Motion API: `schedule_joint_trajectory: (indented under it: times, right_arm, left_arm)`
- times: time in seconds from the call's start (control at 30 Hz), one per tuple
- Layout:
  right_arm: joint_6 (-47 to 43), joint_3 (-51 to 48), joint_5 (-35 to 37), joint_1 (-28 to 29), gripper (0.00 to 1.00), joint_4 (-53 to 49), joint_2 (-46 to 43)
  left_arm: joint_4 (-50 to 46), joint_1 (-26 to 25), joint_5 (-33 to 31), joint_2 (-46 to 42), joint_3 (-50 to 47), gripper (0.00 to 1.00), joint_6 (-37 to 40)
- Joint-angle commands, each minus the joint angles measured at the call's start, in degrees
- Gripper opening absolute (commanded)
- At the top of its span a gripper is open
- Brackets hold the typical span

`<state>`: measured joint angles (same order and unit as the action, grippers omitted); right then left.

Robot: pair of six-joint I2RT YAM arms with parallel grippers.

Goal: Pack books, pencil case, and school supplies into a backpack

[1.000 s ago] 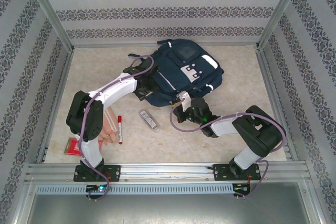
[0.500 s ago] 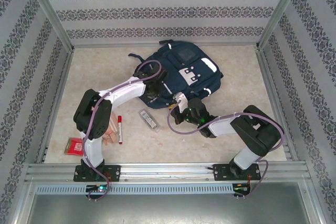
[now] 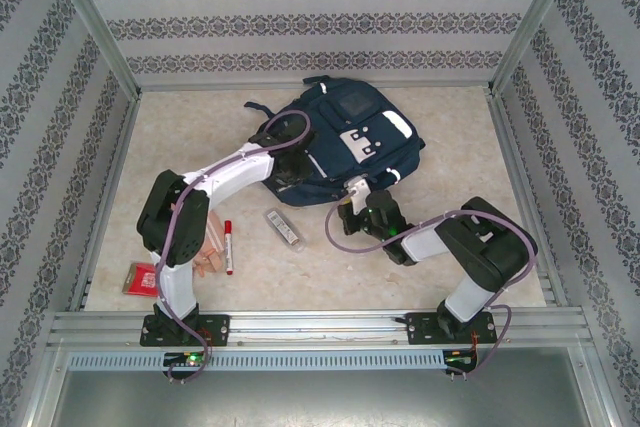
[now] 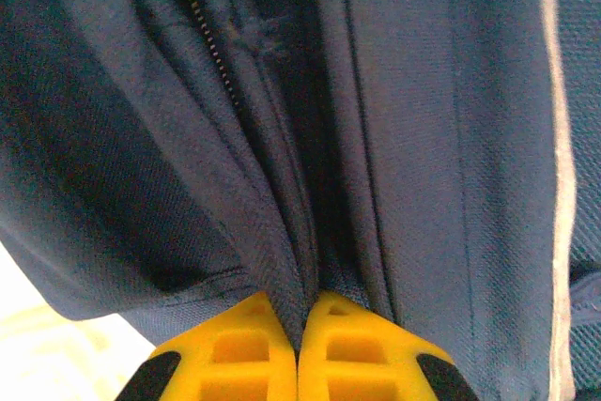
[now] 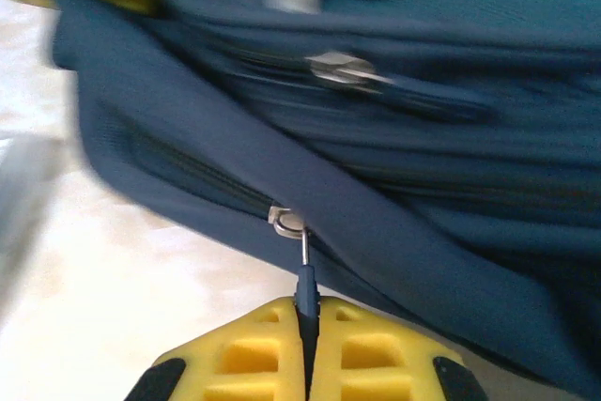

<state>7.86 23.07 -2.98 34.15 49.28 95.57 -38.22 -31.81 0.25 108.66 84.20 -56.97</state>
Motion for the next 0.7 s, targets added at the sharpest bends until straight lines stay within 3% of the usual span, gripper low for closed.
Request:
schedule_joint_trajectory:
  times: [0.0,0.37,0.53,0.67]
  right_arm:
    - [2.8,-0.6,7.9,-3.2,0.00,0.2,2.3]
    - [10.5,0.7,13.6,-8.6,0.00,0.5,5.2]
    - [16.5,7.3,19.0,-8.3,0.00,-11.7,7.1]
    - [20.9,9.1,22.7,-7.9,0.00,-14.0,7.4]
  left_arm:
    - [-3.3,2.3,1.3,-3.6,2.6,0.00,10.1]
    - [-4.0,3.9,3.0,-5.7,1.2,0.00,18.3]
    - [-3.8,4.1,3.6,-6.1,0.6,0.00,21.5]
    - [-2.4,5.7,4.2,-7.9,-0.4,0.00,22.3]
